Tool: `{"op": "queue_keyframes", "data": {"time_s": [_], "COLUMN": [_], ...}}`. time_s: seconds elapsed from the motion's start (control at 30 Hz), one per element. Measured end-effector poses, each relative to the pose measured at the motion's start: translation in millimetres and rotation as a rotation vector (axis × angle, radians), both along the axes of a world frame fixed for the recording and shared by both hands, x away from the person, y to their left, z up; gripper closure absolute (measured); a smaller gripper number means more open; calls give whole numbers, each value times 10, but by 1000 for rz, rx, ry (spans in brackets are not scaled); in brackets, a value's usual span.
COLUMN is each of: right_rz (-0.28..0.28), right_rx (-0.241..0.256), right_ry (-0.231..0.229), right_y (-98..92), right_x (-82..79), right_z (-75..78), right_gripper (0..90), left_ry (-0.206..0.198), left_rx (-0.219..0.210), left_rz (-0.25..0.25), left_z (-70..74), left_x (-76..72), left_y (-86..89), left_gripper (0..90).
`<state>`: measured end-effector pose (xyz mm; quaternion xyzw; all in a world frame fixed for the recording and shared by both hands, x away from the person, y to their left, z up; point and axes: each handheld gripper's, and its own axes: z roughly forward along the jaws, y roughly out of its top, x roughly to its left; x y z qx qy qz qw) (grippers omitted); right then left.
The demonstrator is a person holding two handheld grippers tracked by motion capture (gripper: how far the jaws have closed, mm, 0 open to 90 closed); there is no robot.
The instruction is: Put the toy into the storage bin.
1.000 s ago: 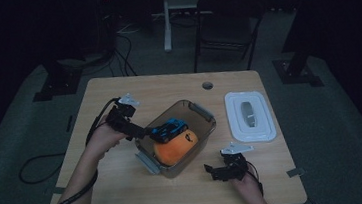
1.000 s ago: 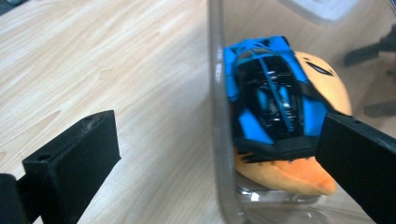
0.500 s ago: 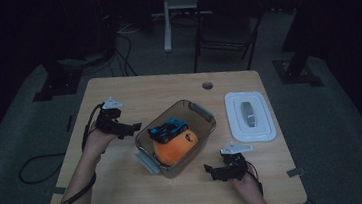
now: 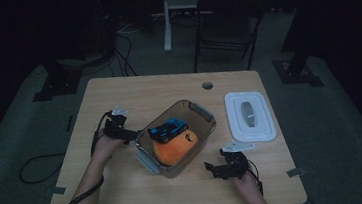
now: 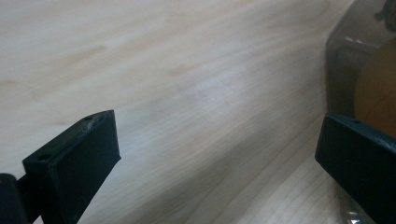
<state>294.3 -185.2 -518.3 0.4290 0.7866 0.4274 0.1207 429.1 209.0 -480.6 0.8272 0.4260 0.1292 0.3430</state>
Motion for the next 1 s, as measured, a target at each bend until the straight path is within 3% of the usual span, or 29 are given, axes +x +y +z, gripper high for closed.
{"op": "queue_keyframes", "data": {"time_s": [0.2, 0.43, 0.7, 0.87, 1.0], "right_rz": [-7, -65, -88, -87, -86], "right_rx": [-34, -48, -66, -69, -68], "right_ry": [-4, -8, -34, -37, -37], "right_y": [1, -44, -56, -50, -47], "right_x": [5, 58, 52, 56, 71], "right_z": [2, 34, 77, 101, 107], "right_gripper": [140, 138, 138, 138, 139], "left_ry": [15, 20, -11, -8, -11], "left_rx": [-16, -4, 7, 6, 3], "left_rz": [-7, -16, -63, -95, -123], "left_z": [-70, -74, -65, -54, -61], "left_x": [13, -74, -349, -557, -637], "left_y": [-85, -92, -210, -336, -411], "left_gripper": [10, 10, 9, 9, 8]}}
